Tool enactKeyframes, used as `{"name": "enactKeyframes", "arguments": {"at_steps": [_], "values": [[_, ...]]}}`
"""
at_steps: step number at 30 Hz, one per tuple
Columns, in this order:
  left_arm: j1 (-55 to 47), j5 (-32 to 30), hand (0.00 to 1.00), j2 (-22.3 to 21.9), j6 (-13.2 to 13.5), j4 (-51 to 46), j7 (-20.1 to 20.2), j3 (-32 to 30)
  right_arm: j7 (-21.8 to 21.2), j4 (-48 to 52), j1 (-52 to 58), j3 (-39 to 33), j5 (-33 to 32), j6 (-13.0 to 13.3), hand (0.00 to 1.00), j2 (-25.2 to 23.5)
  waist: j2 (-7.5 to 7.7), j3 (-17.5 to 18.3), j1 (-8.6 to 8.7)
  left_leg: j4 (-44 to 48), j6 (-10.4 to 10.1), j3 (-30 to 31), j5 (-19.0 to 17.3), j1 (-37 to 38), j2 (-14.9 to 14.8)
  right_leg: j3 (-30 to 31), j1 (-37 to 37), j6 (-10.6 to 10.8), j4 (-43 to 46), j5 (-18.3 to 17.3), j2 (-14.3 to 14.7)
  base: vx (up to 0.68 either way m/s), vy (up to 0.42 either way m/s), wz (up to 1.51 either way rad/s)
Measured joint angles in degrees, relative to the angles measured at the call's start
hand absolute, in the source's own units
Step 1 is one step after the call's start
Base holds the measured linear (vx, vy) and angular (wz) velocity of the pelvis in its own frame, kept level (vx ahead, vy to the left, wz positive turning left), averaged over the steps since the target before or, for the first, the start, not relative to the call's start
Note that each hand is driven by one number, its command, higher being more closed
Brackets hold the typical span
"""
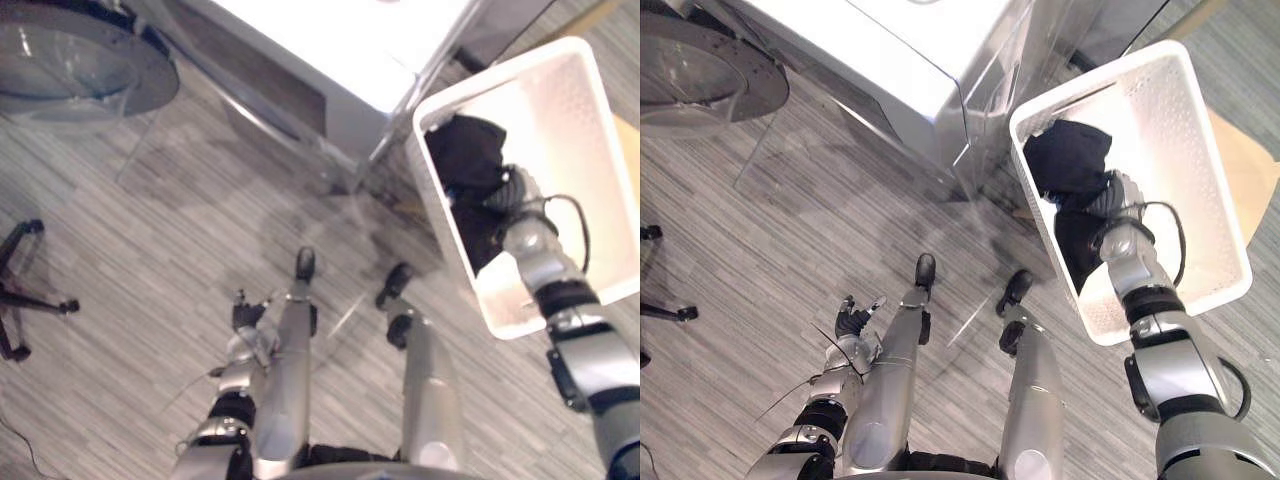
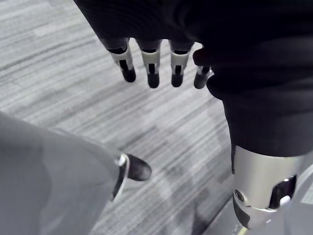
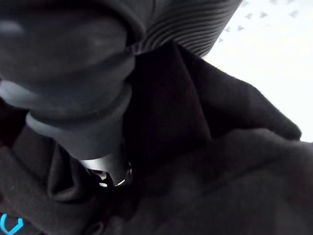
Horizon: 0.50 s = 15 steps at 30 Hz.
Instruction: Pick up the laundry basket with both hands and put the clothes into the washing machine.
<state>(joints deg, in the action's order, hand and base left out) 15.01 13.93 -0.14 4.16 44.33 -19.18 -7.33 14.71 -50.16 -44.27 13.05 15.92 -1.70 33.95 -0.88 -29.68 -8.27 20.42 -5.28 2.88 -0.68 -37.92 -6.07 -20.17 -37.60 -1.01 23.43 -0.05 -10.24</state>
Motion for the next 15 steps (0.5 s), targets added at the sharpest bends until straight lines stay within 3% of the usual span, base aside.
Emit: {"name": "enactKeyframes", "arguments": {"at_steps": [5,9,12,15], "values": [[-2.6,-1.0,0.0,0.6,-1.0,-0.1,0.2,0.6,0.2,8.2,8.1,-8.8,-2.9,-0.7,1.0,-0.4,0.89,0.3,1.38,-2.3,0.6,-2.5,-0.4,8.6,0.1,1.6,7.0,0.5,-1.4,-0.2,0.2,0.07,0.008,-0.08],[-6.3,-2.5,0.0,3.1,-1.7,-2.0,1.1,4.9,0.4,13.5,12.1,-15.0,-4.2,-0.9,1.0,-0.5,2.22,1.2,3.02,-7.7,1.0,-3.3,0.5,17.7,1.0,2.9,13.6,1.6,-3.5,-0.7,0.5,0.0,0.005,-0.06],[-9.8,-5.8,0.0,5.1,-2.0,-4.3,2.5,9.1,0.4,13.7,13.7,-18.1,-4.0,-0.9,1.0,-0.4,3.31,5.3,4.42,-12.6,1.0,-3.5,2.1,22.1,1.1,3.3,16.5,2.3,-6.1,-0.1,1.1,0.04,0.008,-0.06],[-12.3,-8.0,0.0,6.5,-2.5,-7.9,4.9,14.4,0.3,16.9,16.4,-21.4,-3.6,-1.0,1.0,-0.2,3.35,8.3,4.45,-15.3,0.9,-4.7,2.5,26.4,1.2,4.7,19.4,2.6,-7.6,0.1,1.6,0.09,0.026,-0.21]]}}
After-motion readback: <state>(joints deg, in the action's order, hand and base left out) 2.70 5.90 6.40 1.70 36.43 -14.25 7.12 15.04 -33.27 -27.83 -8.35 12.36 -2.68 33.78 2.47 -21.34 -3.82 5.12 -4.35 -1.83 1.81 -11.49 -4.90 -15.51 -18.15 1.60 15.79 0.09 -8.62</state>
